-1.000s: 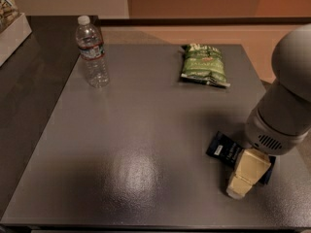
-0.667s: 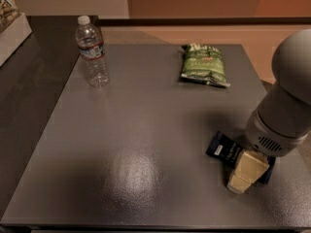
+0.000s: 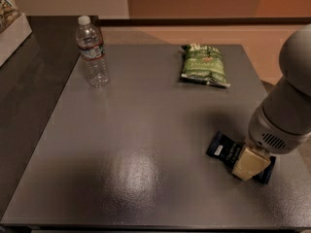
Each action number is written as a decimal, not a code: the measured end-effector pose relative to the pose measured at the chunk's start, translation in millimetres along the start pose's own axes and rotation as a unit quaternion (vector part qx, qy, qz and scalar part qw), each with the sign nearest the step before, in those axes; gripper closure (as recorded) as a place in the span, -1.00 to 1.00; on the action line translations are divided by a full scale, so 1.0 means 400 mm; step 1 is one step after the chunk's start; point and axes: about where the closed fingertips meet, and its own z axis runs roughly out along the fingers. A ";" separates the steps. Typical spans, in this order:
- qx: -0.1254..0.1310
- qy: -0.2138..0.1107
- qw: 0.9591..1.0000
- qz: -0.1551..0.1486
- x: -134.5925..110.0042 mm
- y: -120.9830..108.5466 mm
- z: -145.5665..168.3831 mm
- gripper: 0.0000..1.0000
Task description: Pick rxbar blueberry
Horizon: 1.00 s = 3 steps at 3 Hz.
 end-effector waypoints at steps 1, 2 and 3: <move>0.000 0.000 1.000 0.000 -0.002 -0.001 -0.017 0.77; 0.015 -0.028 0.999 -0.006 -0.015 -0.017 -0.083 1.00; 0.033 -0.063 0.997 -0.019 -0.035 -0.039 -0.180 1.00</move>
Offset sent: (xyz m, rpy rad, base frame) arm 0.0153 -0.0040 0.0827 0.0760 -0.1578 0.0298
